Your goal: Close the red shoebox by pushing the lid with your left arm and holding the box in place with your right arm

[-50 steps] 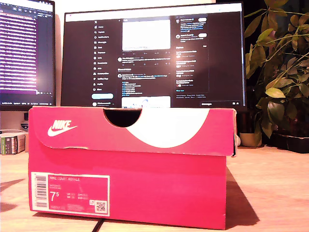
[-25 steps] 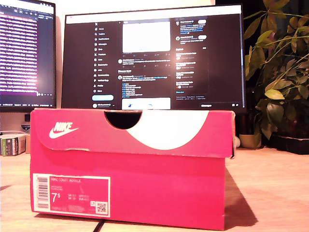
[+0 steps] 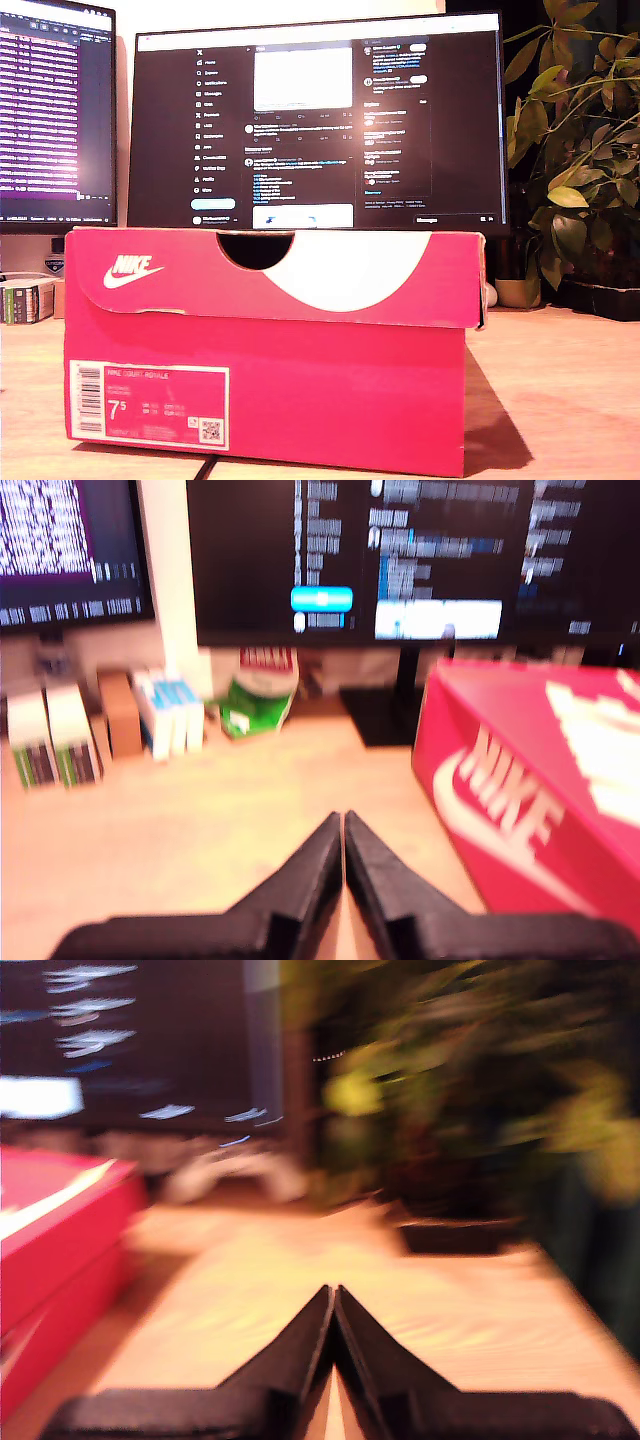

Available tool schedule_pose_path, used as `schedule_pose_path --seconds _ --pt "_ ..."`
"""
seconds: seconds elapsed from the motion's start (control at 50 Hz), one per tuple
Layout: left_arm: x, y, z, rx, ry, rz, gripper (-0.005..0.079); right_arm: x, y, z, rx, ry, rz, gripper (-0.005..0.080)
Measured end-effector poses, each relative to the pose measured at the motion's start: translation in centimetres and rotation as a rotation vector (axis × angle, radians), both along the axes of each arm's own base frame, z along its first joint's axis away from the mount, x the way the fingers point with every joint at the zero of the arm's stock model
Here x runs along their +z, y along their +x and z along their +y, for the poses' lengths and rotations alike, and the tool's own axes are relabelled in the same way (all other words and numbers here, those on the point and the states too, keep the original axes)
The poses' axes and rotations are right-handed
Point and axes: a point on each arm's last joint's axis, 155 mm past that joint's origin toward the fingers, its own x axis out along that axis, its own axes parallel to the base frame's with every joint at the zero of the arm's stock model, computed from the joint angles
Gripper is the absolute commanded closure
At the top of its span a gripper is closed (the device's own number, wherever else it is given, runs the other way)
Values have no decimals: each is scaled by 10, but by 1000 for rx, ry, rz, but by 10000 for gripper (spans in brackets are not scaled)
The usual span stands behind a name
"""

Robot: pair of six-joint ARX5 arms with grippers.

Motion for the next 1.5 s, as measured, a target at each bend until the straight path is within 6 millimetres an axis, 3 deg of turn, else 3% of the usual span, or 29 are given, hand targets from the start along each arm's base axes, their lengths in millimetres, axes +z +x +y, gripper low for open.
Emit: schedule_pose_path --seconds 0.08,0.28,0.5,0.94,1.14,1.3,1.5 --pt "-4 0 0 0 0 9 762 -11 0 6 30 4 25 764" --pt "-24 -1 2 8 26 30 761 -16 -1 9 46 8 43 764" --pt "-15 -2 3 12 32 -6 761 -21 -1 9 43 31 66 764" --pt "-73 -16 2 20 -20 253 761 -21 -1 8 41 39 66 764" --pt "-73 -18 1 12 -19 255 761 -21 -1 8 41 39 66 764" --pt "-53 -17 3 20 -20 163 761 -21 -1 5 25 40 66 764" --pt "-31 -17 10 51 -21 61 761 -21 0 -15 -55 43 64 764"
